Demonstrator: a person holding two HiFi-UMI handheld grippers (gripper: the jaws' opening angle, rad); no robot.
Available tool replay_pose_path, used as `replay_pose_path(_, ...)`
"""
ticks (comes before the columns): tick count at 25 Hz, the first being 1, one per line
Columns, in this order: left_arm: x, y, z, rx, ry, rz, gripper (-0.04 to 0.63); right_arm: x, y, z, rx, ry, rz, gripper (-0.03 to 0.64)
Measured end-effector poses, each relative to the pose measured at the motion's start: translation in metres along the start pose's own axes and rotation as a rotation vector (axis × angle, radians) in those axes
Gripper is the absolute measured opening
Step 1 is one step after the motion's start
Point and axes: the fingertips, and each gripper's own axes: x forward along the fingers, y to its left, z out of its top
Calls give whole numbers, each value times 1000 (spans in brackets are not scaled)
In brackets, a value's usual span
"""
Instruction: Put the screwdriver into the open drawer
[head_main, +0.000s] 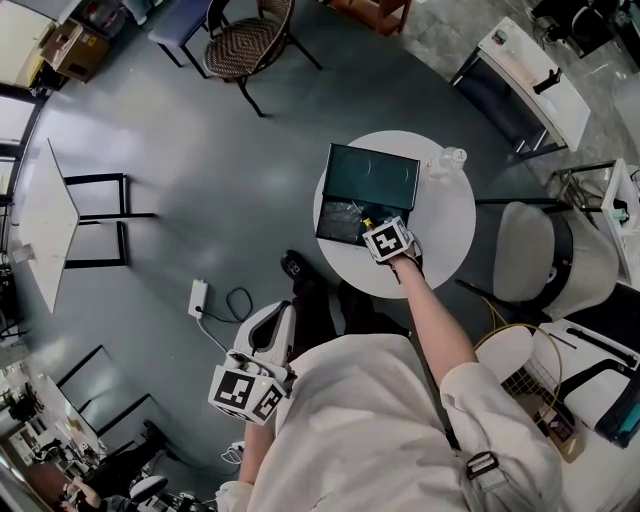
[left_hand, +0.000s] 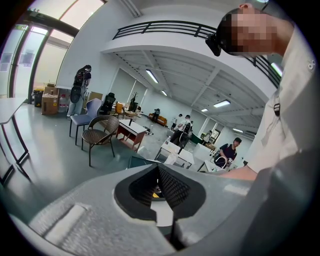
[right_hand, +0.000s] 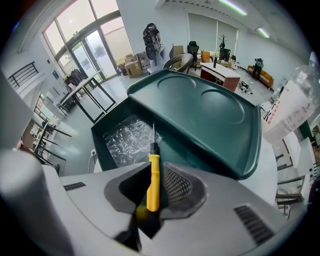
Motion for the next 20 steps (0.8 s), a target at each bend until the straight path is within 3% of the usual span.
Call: replay_pose_path(20,18,-21,13,70,0,-103,12,-83,3,13,41,-279,-17,52)
